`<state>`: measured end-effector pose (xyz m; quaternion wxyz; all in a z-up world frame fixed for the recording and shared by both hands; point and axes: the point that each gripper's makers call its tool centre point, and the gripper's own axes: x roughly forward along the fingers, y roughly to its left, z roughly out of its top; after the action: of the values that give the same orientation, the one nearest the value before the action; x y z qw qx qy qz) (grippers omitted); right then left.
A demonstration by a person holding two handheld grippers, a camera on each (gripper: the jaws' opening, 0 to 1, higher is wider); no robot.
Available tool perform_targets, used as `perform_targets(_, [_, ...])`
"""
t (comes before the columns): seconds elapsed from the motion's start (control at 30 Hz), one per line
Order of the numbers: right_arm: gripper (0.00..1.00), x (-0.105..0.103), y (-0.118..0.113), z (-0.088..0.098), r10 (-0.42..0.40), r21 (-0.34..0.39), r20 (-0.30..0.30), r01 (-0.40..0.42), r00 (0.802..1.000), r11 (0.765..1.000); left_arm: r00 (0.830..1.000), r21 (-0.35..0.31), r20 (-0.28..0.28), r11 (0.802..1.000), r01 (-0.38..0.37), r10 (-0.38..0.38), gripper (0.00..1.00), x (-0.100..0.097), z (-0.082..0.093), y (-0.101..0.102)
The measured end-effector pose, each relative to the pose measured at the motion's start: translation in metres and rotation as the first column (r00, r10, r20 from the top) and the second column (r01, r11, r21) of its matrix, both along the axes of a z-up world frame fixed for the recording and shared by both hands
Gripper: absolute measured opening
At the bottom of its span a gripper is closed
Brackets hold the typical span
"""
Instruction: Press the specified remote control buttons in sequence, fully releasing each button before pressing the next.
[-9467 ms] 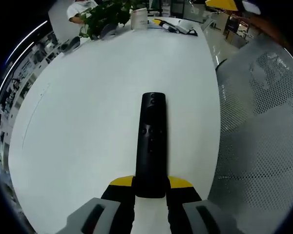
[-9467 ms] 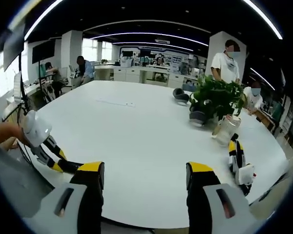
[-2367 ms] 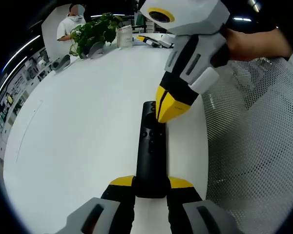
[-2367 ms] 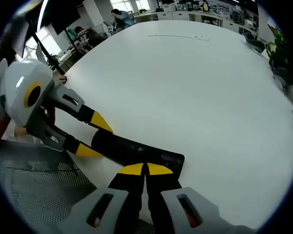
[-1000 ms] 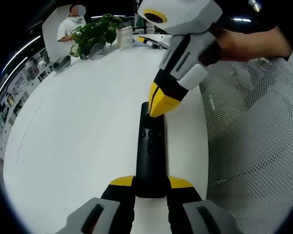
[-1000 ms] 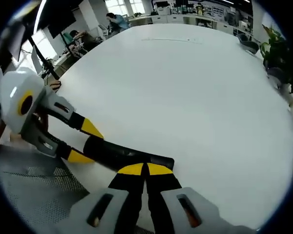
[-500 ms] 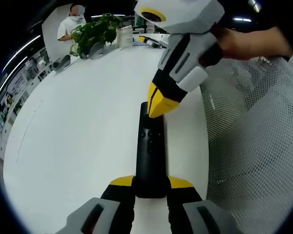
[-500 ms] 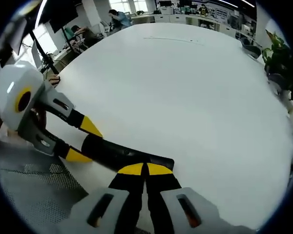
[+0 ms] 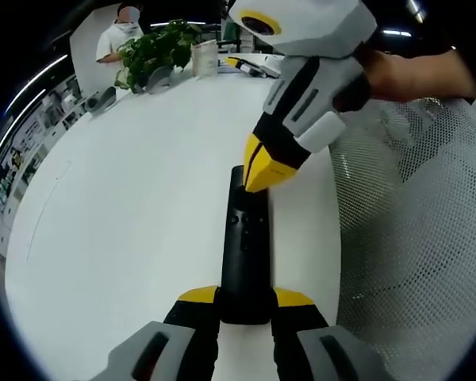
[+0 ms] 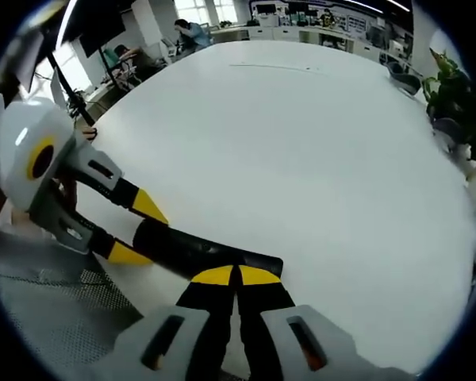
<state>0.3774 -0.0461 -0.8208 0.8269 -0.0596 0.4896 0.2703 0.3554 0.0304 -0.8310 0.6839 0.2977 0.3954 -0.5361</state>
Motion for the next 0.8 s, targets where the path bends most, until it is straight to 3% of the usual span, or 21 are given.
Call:
perform_targets(0.4, [0.0, -0.0002, 0.0002, 0.0002, 0.001, -0.003, 0.005, -0.001, 1.0, 1.0, 0.999, -0.007, -0.007, 0.999, -0.038, 0.038, 0.25, 0.0031, 0.0003, -0.0041])
perform_targets(0.8, [0.0, -0.0008, -0.0002, 0.0005, 0.014, -0.018, 0.014, -0.014, 1.0, 1.0, 1.0, -0.01, 0.022, 1.0, 0.015, -0.015, 0.24, 0.0028, 0.0003, -0.0068])
